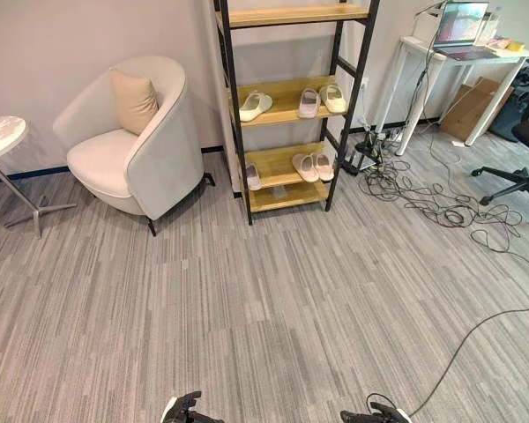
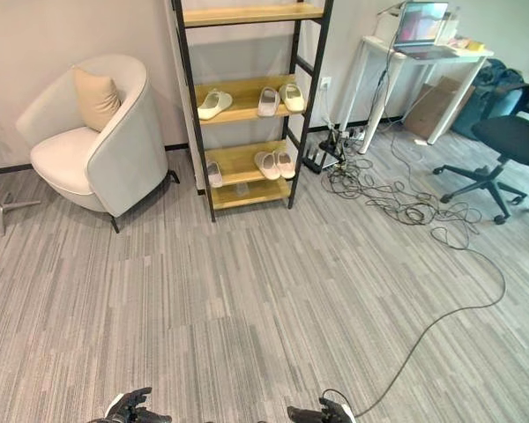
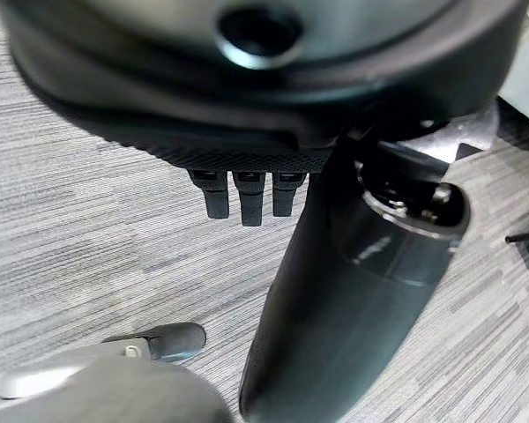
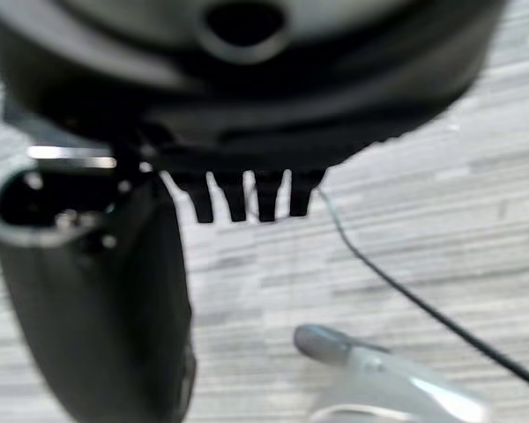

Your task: Arrange the slippers neatly on the shoe rack.

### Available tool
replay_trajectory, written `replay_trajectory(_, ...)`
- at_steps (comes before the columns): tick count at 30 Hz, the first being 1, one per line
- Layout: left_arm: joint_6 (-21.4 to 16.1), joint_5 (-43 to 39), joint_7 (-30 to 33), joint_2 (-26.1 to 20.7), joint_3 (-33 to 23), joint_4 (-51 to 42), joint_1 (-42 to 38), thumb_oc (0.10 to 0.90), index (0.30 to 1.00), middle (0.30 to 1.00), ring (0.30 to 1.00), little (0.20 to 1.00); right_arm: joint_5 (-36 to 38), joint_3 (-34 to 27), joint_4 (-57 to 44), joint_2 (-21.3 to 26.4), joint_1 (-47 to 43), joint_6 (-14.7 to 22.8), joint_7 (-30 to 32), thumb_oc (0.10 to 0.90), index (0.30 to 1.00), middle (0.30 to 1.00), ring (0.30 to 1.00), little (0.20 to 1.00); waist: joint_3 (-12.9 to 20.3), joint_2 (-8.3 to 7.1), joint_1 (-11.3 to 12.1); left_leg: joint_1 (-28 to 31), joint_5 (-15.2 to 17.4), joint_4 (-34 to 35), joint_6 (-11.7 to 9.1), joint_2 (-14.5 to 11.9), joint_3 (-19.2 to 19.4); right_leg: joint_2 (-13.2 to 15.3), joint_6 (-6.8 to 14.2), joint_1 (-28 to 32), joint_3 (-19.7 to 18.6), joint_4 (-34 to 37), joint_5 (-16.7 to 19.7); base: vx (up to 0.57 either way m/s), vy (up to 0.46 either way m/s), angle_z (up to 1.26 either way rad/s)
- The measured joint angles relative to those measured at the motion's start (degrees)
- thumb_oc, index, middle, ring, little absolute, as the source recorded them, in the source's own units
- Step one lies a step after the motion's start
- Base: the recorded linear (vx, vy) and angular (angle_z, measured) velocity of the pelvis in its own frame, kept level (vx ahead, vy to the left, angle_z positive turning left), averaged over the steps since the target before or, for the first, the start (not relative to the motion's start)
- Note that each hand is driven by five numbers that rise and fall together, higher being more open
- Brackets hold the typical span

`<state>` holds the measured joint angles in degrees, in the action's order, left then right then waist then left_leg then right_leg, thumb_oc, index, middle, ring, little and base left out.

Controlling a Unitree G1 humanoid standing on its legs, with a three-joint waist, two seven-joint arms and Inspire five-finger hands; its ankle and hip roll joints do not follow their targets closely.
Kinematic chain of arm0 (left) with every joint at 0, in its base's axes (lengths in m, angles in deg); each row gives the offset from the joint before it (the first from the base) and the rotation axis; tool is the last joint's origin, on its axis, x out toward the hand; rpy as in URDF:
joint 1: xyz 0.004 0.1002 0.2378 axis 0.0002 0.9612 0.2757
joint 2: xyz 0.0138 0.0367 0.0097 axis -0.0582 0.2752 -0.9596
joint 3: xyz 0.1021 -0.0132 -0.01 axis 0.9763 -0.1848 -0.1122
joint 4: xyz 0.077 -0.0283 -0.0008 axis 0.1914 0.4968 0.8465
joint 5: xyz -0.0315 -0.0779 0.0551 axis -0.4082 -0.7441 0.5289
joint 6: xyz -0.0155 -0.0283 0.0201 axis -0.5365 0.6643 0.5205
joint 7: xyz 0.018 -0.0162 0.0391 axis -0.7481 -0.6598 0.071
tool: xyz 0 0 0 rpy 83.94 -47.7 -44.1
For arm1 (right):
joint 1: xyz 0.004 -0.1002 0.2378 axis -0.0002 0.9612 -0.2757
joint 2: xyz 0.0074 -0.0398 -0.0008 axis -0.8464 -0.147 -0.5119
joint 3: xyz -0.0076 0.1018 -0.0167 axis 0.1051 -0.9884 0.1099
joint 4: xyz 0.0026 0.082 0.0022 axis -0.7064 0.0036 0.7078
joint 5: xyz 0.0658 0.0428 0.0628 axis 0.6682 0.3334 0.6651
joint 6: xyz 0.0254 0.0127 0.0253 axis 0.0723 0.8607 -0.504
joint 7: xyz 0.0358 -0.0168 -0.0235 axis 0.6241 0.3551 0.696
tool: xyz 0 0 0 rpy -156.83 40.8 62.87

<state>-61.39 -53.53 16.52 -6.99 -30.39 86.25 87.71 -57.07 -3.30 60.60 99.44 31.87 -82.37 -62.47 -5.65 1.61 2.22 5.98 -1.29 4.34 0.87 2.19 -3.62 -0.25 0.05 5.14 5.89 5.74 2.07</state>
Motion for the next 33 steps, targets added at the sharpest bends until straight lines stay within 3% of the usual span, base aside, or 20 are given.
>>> replay_trajectory(21,0.05,-0.02,0.08,0.35,0.34,0.3,-1.05,0.8,0.9,0.9,0.9,0.9,0.04,-0.03,0.1,0.04,-0.33,0.0,0.05,0.8,0.9,0.9,0.9,0.9,-1.3,0.74,-0.68,-1.53,-0.15,-1.11,-1.06,-0.85,-0.15,-0.92,-0.36,-1.0,0.01,-0.01,-0.35,0.0,-0.05,0.01)
replay_trajectory(22,0.05,-0.04,0.1,0.12,0.26,1.16,-2.34,0.8,0.9,0.9,0.9,0.9,0.04,-0.03,0.26,0.0,-0.95,0.01,0.04,0.8,0.9,0.9,0.9,0.9,-2.47,0.1,-0.54,-3.61,0.78,-4.67,-2.4,-0.53,-0.14,-0.58,-0.92,-1.25,-0.05,-0.01,-0.61,-0.01,-0.106,0.0)
replay_trajectory(24,0.04,-0.11,0.17,-0.19,0.25,1.33,-3.42,0.8,0.9,0.9,0.9,0.9,0.18,-0.08,0.37,0.29,-1.82,0.0,0.11,0.8,0.9,0.9,0.9,0.9,-3.43,-0.4,-0.04,-6.23,0.91,-8.51,-3.13,-0.36,-0.18,-0.56,-1.59,-1.97,-0.13,-0.01,-0.29,0.0,-0.11,-0.02)
replay_trajectory(26,-0.3,-0.26,0.69,-0.63,-0.36,1.4,-5.27,0.8,0.9,0.9,0.9,0.9,0.27,-0.07,0.4,0.38,-2.58,-0.02,0.13,0.8,0.9,0.9,0.9,0.9,-5.29,-2.05,0.36,-9.8,1.8,-15.76,-4.22,0.68,-0.17,0.58,-3.31,-1.18,-1.03,-0.08,0.36,0.07,-0.052,-0.12)
replay_trajectory(29,-0.62,-0.2,1.26,-0.51,-0.2,2.23,-6.17,0.8,0.9,0.9,0.9,0.9,0.52,-0.13,0.28,0.98,-2.82,0.02,0.77,0.8,0.9,0.9,0.9,0.9,-5.55,-2.25,-0.06,-12.71,1.7,-20.72,-5.55,-1.65,-0.19,0.57,-4.74,-0.62,-1.4,-0.03,0.05,0.13,-0.044,-0.08)
replay_trajectory(31,-0.87,-0.2,1.3,-0.46,-0.18,2.23,-6.58,0.8,0.9,0.9,0.9,0.9,0.78,-0.16,0.28,1.09,-2.83,-0.02,1.24,0.8,0.9,0.9,0.9,0.9,-5.64,-2.27,-0.12,-14.12,1.52,-20.97,-5.84,-2.63,-0.28,0.63,-4.92,-0.69,-1.46,-0.04,-0.09,0.2,0.004,-0.02)
replay_trajectory(33,-1.01,-0.19,1.25,-0.53,-0.13,2.24,-7.45,0.8,0.9,0.9,0.9,0.9,1.0,-0.25,0.31,1.09,-2.95,-0.19,1.26,0.8,0.9,0.9,0.9,0.9,-6.25,-3.26,0.07,-14.71,1.13,-15.22,-6.27,-1.72,-0.05,1.88,-4.48,-0.75,-1.56,-0.03,-0.58,0.21,0.026,0.06)
